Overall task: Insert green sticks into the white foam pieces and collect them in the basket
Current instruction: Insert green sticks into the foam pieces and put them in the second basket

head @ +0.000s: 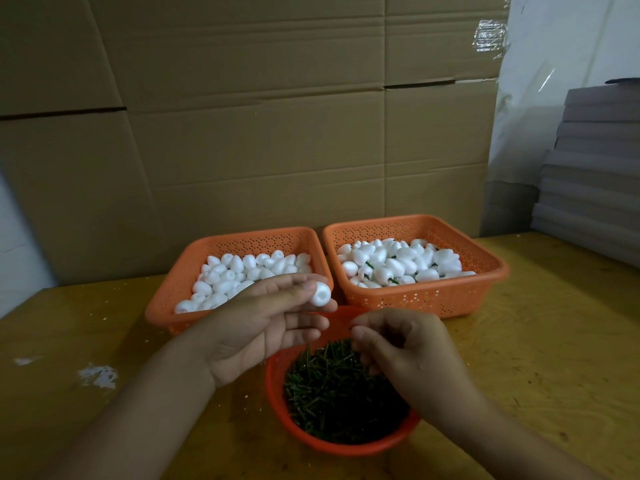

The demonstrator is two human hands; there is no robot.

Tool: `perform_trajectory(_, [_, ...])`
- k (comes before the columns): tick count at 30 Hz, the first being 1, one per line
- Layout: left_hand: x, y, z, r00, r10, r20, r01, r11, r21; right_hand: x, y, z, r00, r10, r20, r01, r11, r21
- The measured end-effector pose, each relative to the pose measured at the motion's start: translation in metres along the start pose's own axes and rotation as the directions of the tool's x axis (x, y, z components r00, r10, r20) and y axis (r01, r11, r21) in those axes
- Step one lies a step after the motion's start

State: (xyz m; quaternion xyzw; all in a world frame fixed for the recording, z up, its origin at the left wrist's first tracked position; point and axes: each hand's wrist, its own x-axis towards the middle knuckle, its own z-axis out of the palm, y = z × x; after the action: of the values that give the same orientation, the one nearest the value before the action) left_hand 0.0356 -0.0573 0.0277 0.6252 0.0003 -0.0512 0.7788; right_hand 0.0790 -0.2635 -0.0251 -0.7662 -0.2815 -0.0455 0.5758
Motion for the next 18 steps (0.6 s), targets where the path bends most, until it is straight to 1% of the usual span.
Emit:
perform_trajectory(3, [-0.001, 0.0, 0.0, 1.0, -0.006, 0.013, 0.006, 1.0, 0.005, 0.0, -0.003, 0.0, 0.999, 0.034, 0.006, -0.035, 0.997, 0.064])
perform_trajectory(6, [-0.001, 0.001, -0.001, 1.0, -0.015, 0.011, 0.015, 1.0, 0.013, 0.0, -0.007, -0.001, 0.994, 0.081, 0.067, -0.096, 0.961, 0.259])
perform_trajectory(8, [-0.001, 0.001, -0.001, 1.0, -0.016, 0.004, 0.016, 1.0, 0.01, 0.002, -0.012, -0.003, 0.981, 0.147, 0.123, -0.187, 0.873, 0.45])
perform_trajectory(10, [-0.001, 0.001, -0.002, 1.0, -0.013, 0.004, 0.013, 1.0, -0.009, 0.004, -0.017, -0.006, 0.95, 0.224, 0.218, -0.312, 0.715, 0.626])
perform_trajectory(12, [-0.001, 0.002, -0.003, 1.0, -0.012, 0.007, 0.012, 1.0, -0.024, 0.006, -0.02, -0.008, 0.915, 0.271, 0.299, -0.403, 0.562, 0.723])
perform_trajectory(13, [-0.001, 0.002, -0.004, 1.0, -0.011, 0.01, 0.011, 1.0, -0.029, 0.007, -0.02, -0.009, 0.904, 0.283, 0.319, -0.424, 0.508, 0.75])
perform_trajectory(15, [-0.001, 0.003, -0.005, 1.0, -0.008, 0.019, 0.009, 0.999, -0.039, 0.008, -0.021, -0.01, 0.896, 0.295, 0.333, -0.436, 0.44, 0.785])
perform_trajectory(16, [-0.001, 0.003, -0.005, 1.0, -0.006, 0.023, 0.007, 0.999, -0.045, 0.008, -0.02, -0.011, 0.896, 0.296, 0.332, -0.435, 0.429, 0.791])
perform_trajectory(18, [-0.001, 0.003, -0.006, 1.0, -0.002, 0.026, 0.003, 0.999, -0.047, 0.008, -0.02, -0.011, 0.897, 0.29, 0.333, -0.434, 0.442, 0.785])
